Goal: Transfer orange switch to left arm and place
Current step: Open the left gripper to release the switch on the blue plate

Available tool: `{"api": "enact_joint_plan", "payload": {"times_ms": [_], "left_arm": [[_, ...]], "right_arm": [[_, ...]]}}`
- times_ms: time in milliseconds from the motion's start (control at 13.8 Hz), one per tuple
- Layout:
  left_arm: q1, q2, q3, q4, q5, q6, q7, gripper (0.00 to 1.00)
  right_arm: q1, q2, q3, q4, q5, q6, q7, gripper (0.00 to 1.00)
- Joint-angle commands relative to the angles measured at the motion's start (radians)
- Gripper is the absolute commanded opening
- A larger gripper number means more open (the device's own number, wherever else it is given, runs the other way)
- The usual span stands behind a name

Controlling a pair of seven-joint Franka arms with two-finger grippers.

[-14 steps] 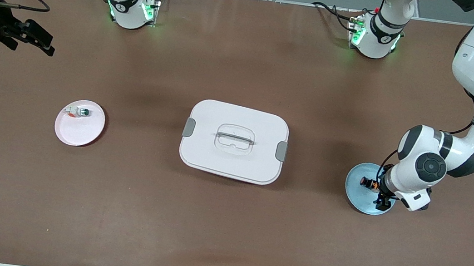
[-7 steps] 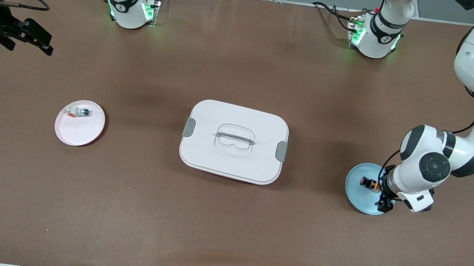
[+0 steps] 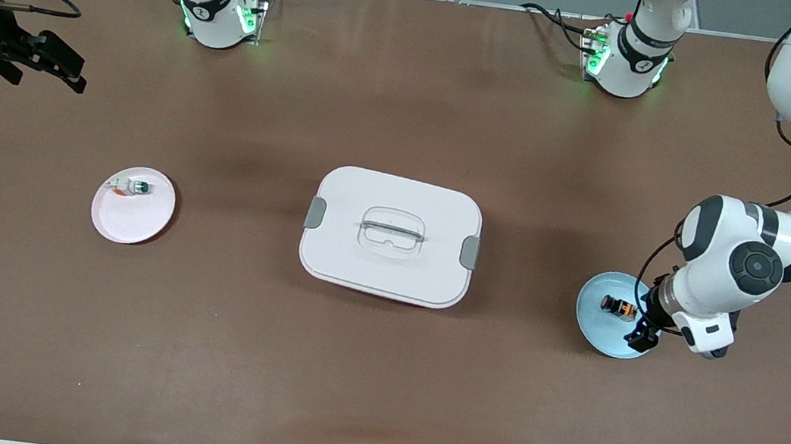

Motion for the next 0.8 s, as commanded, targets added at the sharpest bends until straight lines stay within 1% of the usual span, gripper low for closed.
{"api": "enact_joint_plan", "payload": {"times_ms": [0,145,218,727], "left_arm": [[-0.061,-0.062,0.072,-0.056,-0.063,-0.003,0.217,1.0],[-0.1,-0.076,0.112,-0.07,-0.086,-0.003,0.377,1.0],[-0.11,-0.081,0.121,-0.073,-0.094,-0.003,0.456,1.0],[-0.124,-0.098,0.123,-0.081,-0.114,0.013,0.935,1.0]], "right_arm": [[-0.006,-0.013,0.009,0.001,-0.012,0.014,-0.002,1.0],[-0.006,-0.013,0.009,0.001,-0.013,0.018,-0.002,1.0],[-0.006,-0.013,0.009,0.001,-0.013,0.018,-0.002,1.0],[-0.008,-0.013,0.006,0.001,-0.012,0.016,-0.001,1.0]]}}
